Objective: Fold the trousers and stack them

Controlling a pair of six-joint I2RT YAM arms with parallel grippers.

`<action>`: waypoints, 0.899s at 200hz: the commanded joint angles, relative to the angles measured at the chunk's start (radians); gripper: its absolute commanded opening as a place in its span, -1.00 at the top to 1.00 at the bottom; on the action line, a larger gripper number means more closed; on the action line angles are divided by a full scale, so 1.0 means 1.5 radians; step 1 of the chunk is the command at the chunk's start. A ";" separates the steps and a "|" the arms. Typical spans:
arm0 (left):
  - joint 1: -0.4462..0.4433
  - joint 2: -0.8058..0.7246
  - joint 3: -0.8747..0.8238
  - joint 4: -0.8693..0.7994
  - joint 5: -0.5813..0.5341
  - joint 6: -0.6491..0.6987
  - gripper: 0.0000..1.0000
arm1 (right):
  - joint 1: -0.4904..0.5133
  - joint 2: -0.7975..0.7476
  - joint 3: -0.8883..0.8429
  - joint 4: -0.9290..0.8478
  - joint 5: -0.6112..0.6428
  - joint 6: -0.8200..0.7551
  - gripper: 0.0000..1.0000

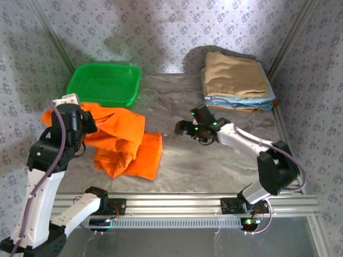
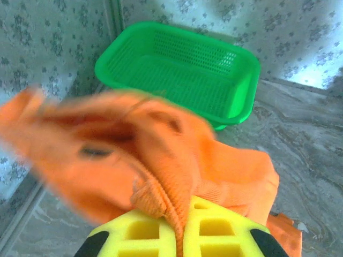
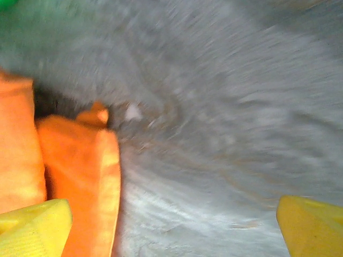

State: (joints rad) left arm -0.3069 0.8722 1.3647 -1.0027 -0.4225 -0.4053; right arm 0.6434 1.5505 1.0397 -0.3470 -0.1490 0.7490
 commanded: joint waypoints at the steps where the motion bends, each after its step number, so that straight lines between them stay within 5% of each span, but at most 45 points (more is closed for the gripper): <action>1: 0.032 0.001 -0.015 0.017 0.047 -0.009 1.00 | 0.072 0.066 0.054 -0.003 0.026 0.004 -0.99; 65: 0.087 0.003 -0.005 0.028 0.083 0.005 1.00 | 0.147 0.297 0.244 -0.049 -0.014 -0.026 -0.73; 110: 0.108 0.008 0.004 0.031 0.099 0.018 1.00 | 0.147 0.329 0.264 -0.042 -0.036 -0.040 -0.01; 147: 0.116 0.016 0.020 0.032 0.109 0.028 1.00 | 0.119 0.287 0.251 -0.049 -0.019 -0.063 1.00; 180: 0.120 0.033 0.022 0.049 0.126 0.033 1.00 | 0.032 0.175 0.191 -0.073 0.044 -0.075 1.00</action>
State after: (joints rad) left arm -0.1364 0.9108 1.3579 -0.9928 -0.2577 -0.3824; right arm 0.7986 1.9709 1.3762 -0.3893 -0.1871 0.6643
